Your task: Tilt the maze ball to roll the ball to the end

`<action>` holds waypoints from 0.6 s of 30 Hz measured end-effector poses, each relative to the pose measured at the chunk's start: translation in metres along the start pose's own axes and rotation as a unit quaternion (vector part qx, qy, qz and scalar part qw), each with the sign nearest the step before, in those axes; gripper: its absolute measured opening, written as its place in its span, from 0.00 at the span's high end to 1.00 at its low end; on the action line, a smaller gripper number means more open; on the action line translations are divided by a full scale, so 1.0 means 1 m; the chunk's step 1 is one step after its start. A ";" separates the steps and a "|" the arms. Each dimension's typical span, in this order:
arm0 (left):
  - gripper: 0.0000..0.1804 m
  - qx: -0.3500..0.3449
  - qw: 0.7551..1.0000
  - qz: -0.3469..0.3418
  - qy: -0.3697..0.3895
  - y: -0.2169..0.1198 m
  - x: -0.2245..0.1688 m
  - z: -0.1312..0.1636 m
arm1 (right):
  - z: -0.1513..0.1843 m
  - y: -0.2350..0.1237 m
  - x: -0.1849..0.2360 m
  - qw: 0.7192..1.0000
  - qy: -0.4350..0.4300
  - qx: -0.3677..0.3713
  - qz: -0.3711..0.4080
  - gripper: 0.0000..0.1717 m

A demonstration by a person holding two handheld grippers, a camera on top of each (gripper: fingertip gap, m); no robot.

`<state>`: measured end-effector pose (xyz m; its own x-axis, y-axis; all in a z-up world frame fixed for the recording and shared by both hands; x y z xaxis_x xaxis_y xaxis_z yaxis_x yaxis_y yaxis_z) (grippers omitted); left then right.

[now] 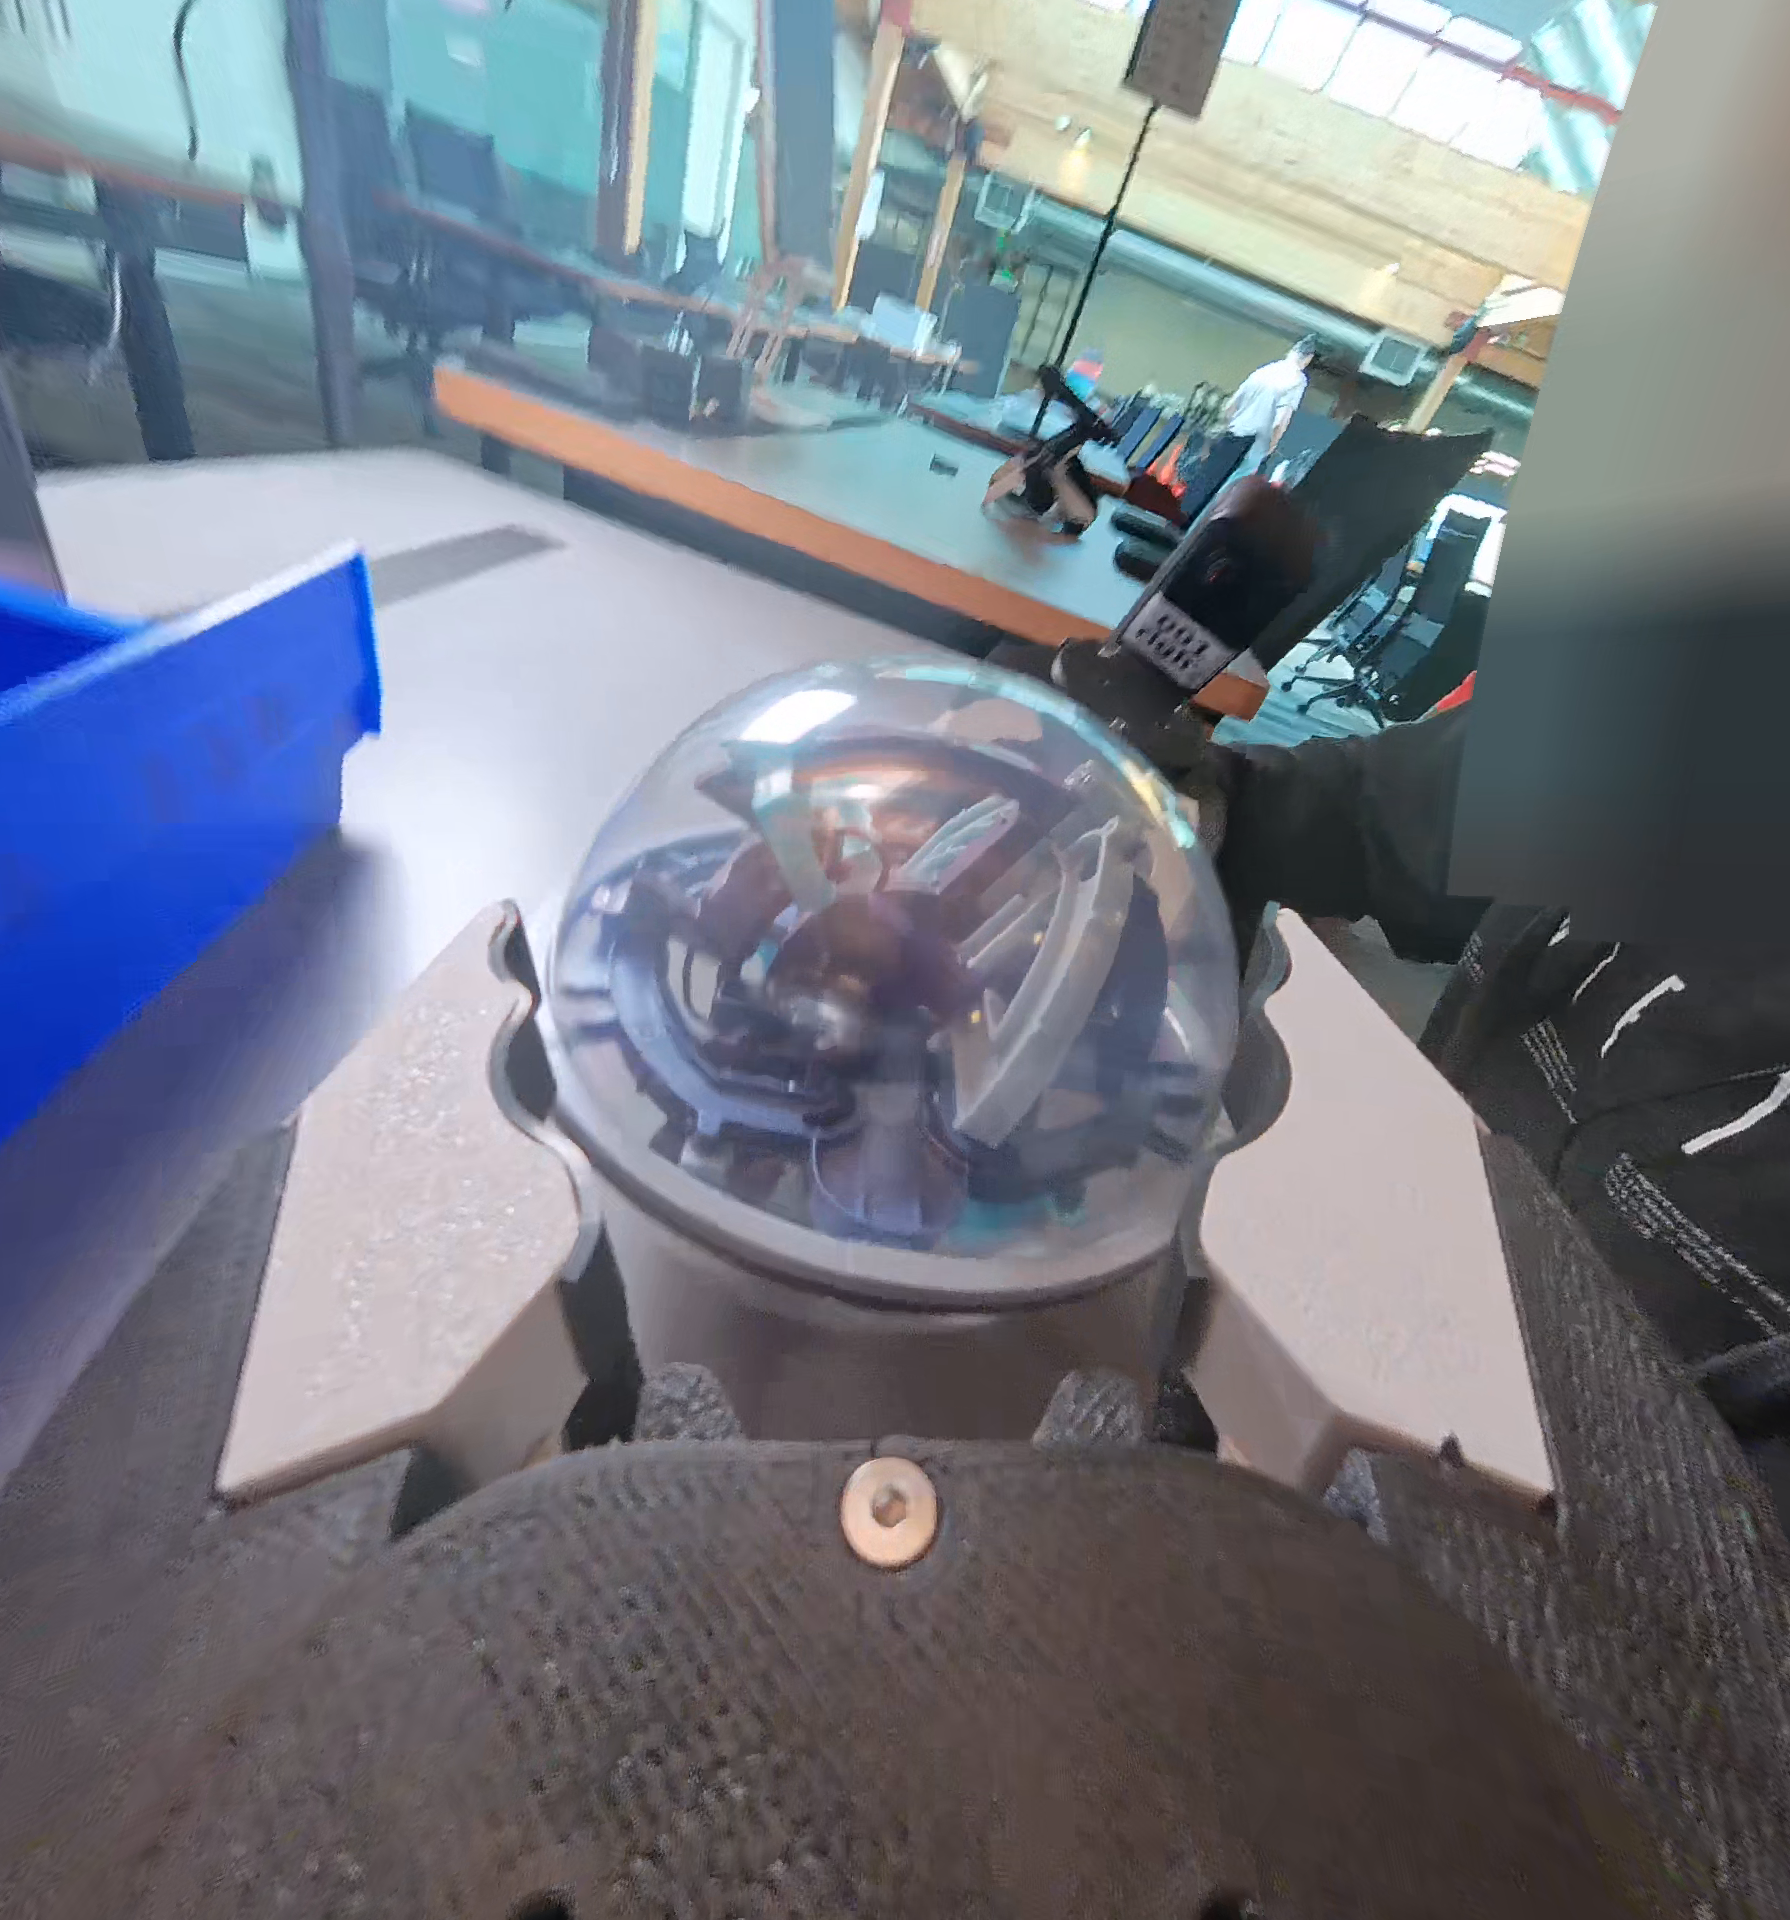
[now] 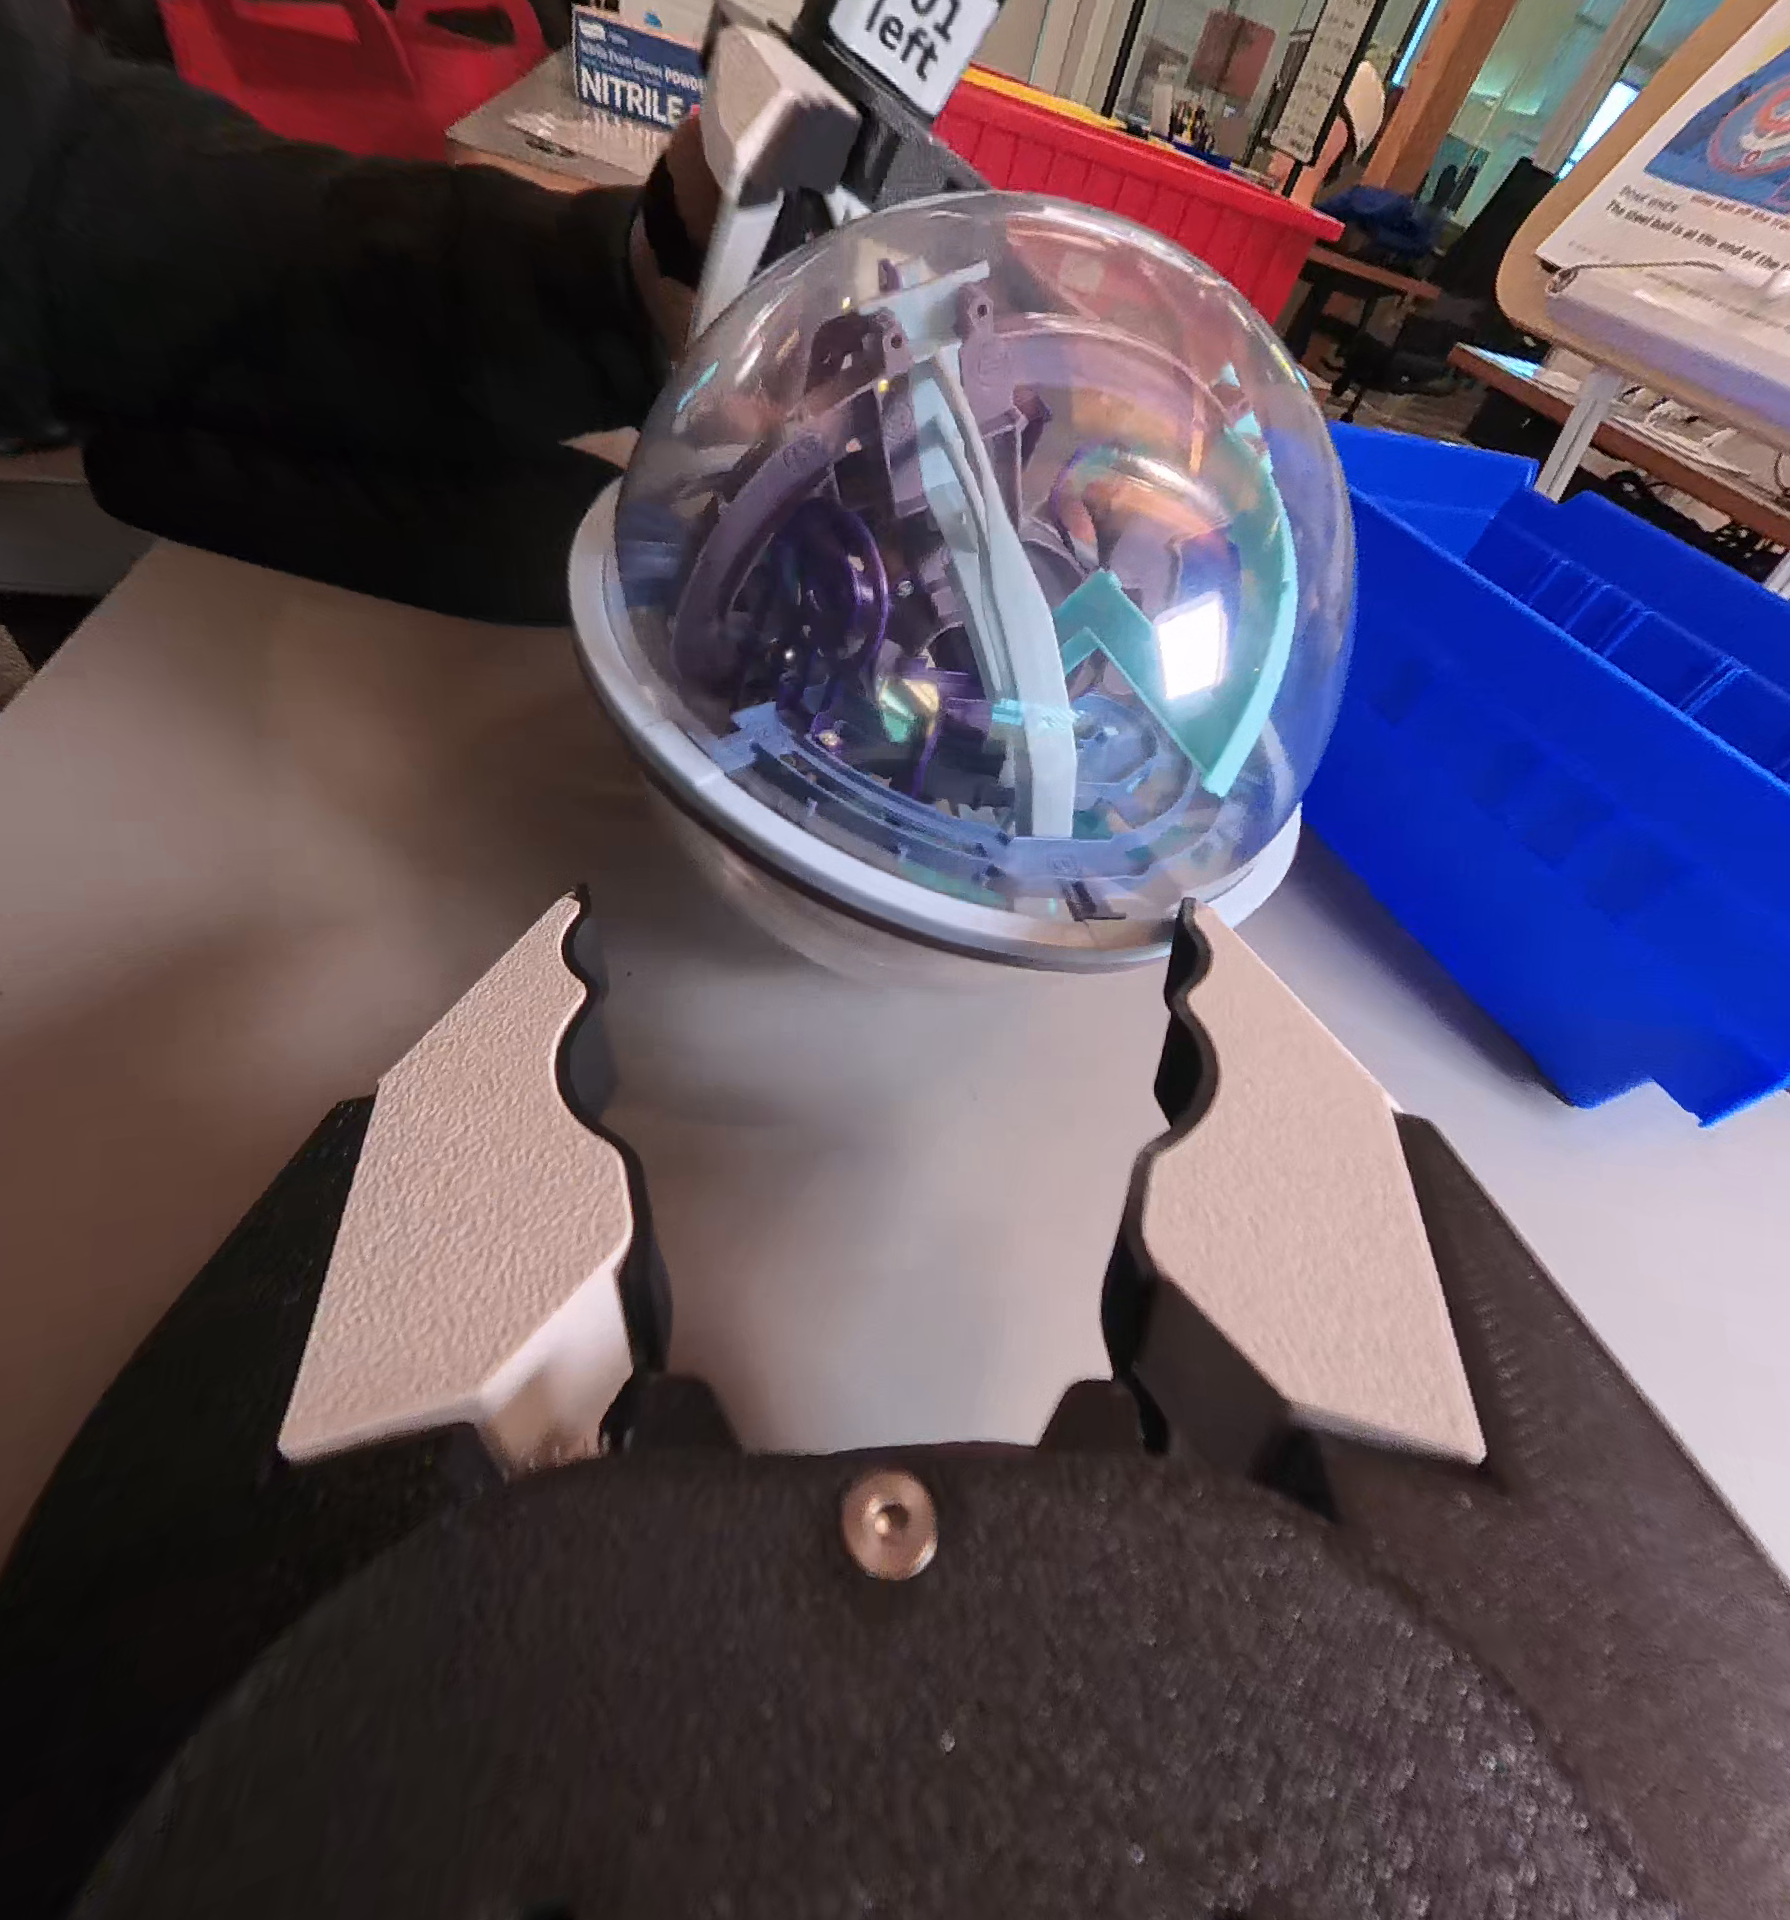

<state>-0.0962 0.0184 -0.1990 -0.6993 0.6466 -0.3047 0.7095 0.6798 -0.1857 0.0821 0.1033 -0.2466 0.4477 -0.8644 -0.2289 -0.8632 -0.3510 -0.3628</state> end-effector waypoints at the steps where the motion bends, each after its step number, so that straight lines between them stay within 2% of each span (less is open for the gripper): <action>1: 0.25 0.023 1.000 -0.002 -0.020 -0.001 0.003 0.005 | -0.001 0.000 0.000 1.000 0.005 -0.003 -0.002 0.38; 3: 0.23 0.064 0.997 0.001 -0.049 -0.001 0.007 0.017 | -0.003 0.001 0.000 1.000 0.016 -0.009 -0.006 0.37; 8: 0.22 0.075 0.996 -0.003 -0.049 0.004 0.007 0.022 | -0.004 -0.001 -0.001 0.999 0.030 -0.017 -0.009 0.38; 11: 0.22 0.087 0.996 -0.016 0.024 0.004 0.002 0.022 | -0.008 -0.005 -0.001 0.998 0.050 -0.034 -0.025 0.39; 14: 0.22 0.106 0.989 -0.043 0.094 0.006 -0.003 0.022 | -0.010 -0.014 -0.010 0.991 0.108 -0.061 -0.058 0.43; 18: 0.22 0.125 0.972 -0.066 0.188 0.009 -0.011 0.022 | -0.007 -0.018 -0.031 0.978 0.184 -0.050 -0.078 0.39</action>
<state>-0.0803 0.0098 -0.2177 -0.7343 0.6726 0.0919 0.5781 0.6905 -0.4347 0.0822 0.1339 -0.2266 0.4774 -0.8620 0.1706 -0.8176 -0.5069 -0.2733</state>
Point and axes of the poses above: each gripper's, where its closed fingertips meet, y out along the fingers, z out of its underside, x = y × z across the jaws, the point moved 6 cm from there along -y, back along the fingers, and after that the axes turned 6 degrees about x, right-handed, at the moved point
